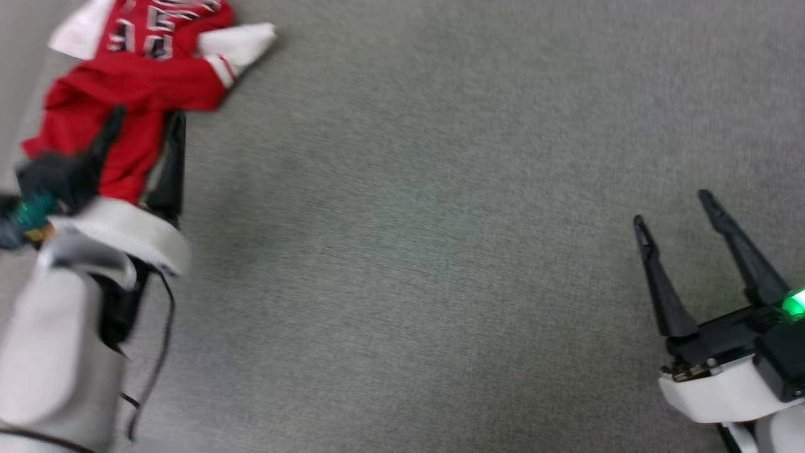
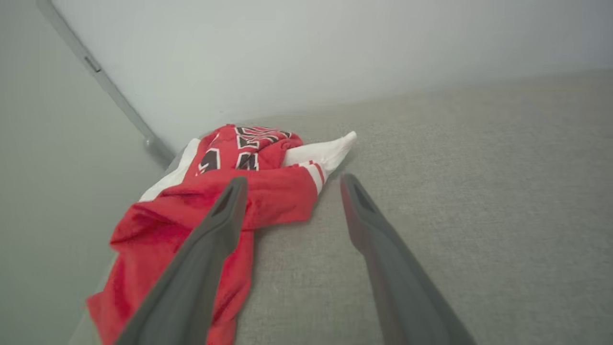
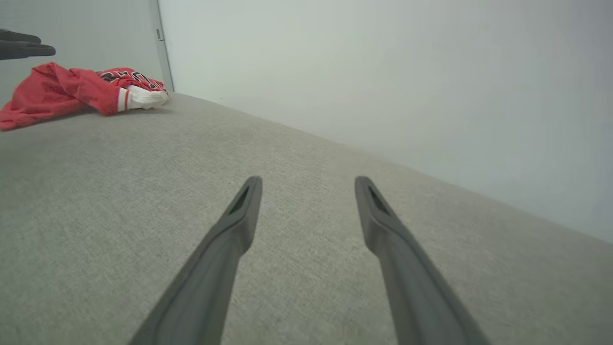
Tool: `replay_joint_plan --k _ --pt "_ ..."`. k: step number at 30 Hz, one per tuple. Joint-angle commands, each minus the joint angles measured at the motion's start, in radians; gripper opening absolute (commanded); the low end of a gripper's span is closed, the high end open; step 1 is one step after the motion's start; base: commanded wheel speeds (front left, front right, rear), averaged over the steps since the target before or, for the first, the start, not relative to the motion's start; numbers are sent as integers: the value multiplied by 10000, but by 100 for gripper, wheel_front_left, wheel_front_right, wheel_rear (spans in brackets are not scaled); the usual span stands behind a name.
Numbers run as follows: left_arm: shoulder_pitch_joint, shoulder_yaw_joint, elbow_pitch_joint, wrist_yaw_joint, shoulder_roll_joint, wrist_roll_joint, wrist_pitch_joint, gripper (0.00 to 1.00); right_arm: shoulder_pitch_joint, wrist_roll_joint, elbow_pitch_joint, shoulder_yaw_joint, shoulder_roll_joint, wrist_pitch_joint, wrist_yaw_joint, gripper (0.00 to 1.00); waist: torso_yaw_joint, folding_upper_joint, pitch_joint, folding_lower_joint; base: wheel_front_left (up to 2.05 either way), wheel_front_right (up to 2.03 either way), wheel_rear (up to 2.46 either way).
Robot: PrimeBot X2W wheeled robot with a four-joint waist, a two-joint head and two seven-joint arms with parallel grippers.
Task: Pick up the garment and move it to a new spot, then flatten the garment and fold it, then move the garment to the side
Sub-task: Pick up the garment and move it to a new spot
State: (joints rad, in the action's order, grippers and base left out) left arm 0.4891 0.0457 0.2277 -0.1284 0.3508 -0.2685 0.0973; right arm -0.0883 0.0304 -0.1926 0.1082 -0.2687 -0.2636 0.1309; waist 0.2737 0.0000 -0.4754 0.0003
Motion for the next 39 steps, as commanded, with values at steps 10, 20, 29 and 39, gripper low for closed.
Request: replay_joint_plan --k 10,20,29,39 --pt "2616 771 832 0 3684 -3264 -4184 100 -403 -283 -678 -588 -182 -19 -3 100 -1404 0 -2113 -3 0 0 0" --pt "3375 520 1622 219 4505 -5284 -7652 100 -507 -238 -832 -661 -173 15 -4 100 -1948 0 -3000 -3 0 0 0" --pt "2835 1054 1403 147 4197 -5602 -8406 0 -451 -138 -753 -763 -325 44 -9 100 -1878 0 -3009 -3 0 0 0" --pt "2750 1230 1106 -4 4624 -5316 -6248 0 -509 -7 -606 -645 117 -17 -3 100 -1746 0 -1314 -3 0 0 0"
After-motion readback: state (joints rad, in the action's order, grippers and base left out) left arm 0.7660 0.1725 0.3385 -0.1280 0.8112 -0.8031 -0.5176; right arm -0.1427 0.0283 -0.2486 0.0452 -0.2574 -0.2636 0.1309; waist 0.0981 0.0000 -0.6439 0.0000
